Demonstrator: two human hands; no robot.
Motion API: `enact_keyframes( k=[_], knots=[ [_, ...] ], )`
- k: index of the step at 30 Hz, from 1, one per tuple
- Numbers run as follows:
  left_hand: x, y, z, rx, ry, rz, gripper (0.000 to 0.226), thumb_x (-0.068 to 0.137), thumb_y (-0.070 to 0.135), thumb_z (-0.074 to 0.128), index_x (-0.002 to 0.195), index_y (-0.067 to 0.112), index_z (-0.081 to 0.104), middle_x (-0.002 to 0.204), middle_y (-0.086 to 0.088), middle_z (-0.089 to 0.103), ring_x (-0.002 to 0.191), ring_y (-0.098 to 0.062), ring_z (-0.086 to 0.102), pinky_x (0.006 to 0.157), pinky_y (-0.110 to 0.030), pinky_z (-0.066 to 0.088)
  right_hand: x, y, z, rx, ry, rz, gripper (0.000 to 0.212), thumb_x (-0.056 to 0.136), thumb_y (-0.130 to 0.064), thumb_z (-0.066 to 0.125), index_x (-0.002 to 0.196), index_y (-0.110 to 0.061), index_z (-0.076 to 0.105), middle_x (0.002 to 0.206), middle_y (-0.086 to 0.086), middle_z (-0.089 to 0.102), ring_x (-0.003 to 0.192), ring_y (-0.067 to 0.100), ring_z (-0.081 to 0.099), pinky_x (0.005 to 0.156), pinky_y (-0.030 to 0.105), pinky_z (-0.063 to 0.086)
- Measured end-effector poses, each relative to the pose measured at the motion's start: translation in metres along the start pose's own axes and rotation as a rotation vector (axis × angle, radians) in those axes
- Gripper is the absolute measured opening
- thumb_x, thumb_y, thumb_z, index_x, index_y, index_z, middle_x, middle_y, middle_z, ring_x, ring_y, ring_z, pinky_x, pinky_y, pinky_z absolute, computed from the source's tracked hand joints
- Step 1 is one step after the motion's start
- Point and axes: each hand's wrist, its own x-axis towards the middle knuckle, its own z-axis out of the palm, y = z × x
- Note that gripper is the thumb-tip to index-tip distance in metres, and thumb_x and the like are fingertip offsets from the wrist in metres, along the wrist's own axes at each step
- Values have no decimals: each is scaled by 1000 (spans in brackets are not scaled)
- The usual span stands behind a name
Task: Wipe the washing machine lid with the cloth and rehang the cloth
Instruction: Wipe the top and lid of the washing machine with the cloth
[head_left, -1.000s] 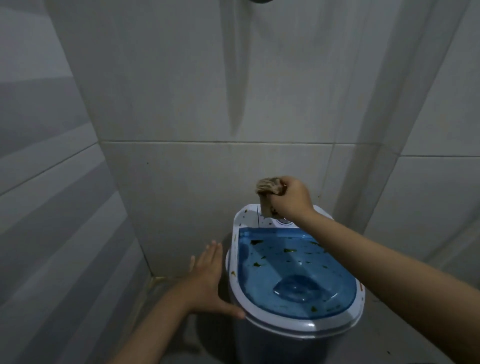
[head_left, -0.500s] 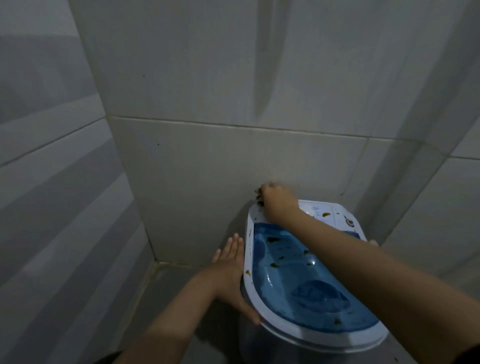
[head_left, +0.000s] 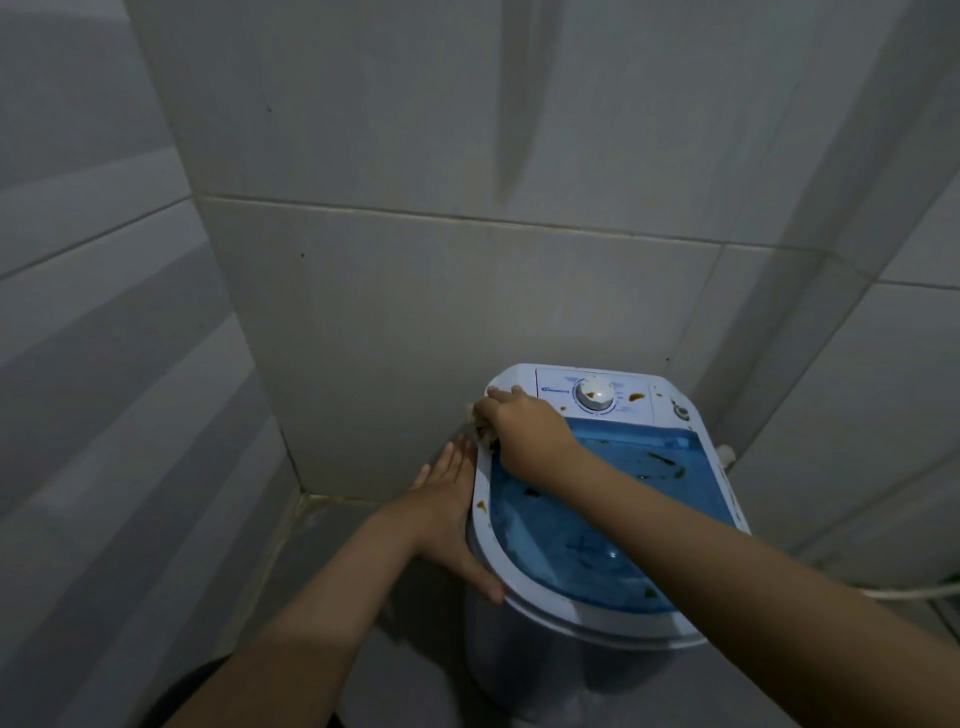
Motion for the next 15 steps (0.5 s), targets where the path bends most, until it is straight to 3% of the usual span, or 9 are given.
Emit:
enact_keyframes(
  k=[5, 9, 13, 15],
  knots=[
    [1, -3, 2, 13, 25, -3, 155, 40, 73, 76, 142, 24, -29, 154, -1, -32, 138, -21, -32, 113, -44, -15, -26, -9, -8, 17, -48, -58, 44, 78, 2, 58, 121, -5, 53, 131, 12, 52, 119, 33, 46, 86, 40, 45],
    [1, -4, 5, 32, 11, -17, 154, 37, 76, 73, 145, 23, -24, 153, -4, -32, 138, -19, -32, 111, -40, -15, -48, -18, -8, 78, -64, -95, 45, 84, 3, 51, 127, -7, 51, 138, 11, 49, 129, 35, 39, 102, 43, 39],
    [1, -4, 5, 4, 10, -13, 160, 24, 85, 64, 145, 25, -23, 153, -2, -33, 136, -16, -33, 110, -40, -16, -69, -25, -6, 150, -31, -127, 44, 86, -1, 53, 129, -11, 53, 143, 7, 47, 133, 34, 39, 107, 43, 38],
    [2, -6, 7, -5, 17, -13, 158, 30, 81, 69, 146, 25, -21, 153, -1, -33, 137, -15, -33, 112, -41, -15, -79, -29, -7, 170, -30, -125, 43, 87, -5, 55, 129, -13, 53, 143, 6, 47, 135, 31, 37, 109, 43, 37]
  ],
)
